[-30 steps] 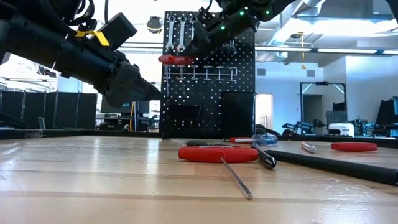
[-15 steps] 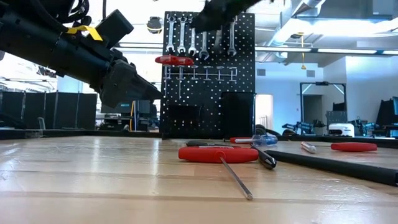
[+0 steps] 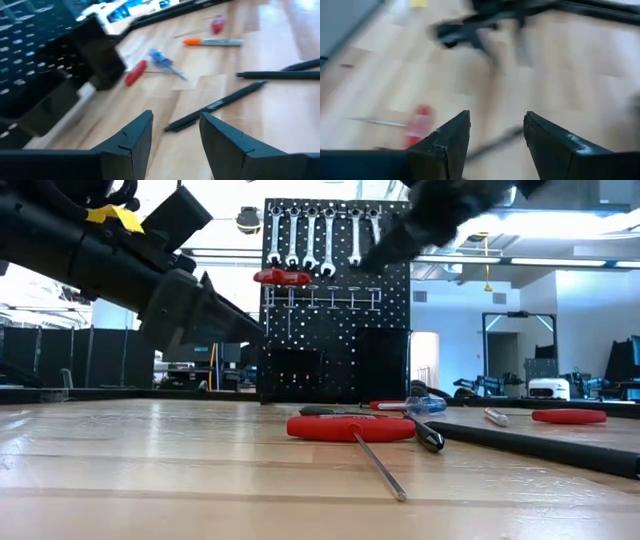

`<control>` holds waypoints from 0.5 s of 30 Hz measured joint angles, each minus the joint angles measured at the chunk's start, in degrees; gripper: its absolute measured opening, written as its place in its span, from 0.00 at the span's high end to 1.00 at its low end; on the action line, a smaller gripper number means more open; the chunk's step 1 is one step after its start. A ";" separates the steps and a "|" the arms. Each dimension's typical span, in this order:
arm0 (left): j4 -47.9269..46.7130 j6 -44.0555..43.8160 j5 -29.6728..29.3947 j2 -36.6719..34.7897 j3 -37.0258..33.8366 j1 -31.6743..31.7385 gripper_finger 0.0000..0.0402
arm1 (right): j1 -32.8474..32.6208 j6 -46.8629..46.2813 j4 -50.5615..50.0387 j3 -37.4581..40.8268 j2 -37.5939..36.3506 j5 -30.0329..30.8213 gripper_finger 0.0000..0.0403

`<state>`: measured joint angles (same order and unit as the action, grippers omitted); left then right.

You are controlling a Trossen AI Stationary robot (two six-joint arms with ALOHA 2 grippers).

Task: Hang tools onto peg board
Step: Hang the allen wrench on the peg board

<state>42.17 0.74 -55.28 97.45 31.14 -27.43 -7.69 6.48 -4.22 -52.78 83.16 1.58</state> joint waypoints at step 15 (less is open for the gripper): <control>-17.13 -3.23 4.82 0.13 9.48 0.51 0.61 | -13.95 -8.65 28.80 0.54 29.88 -1.32 0.30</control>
<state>25.04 -2.48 -50.46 97.58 40.62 -26.92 -21.64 -2.17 24.58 -52.24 113.04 0.26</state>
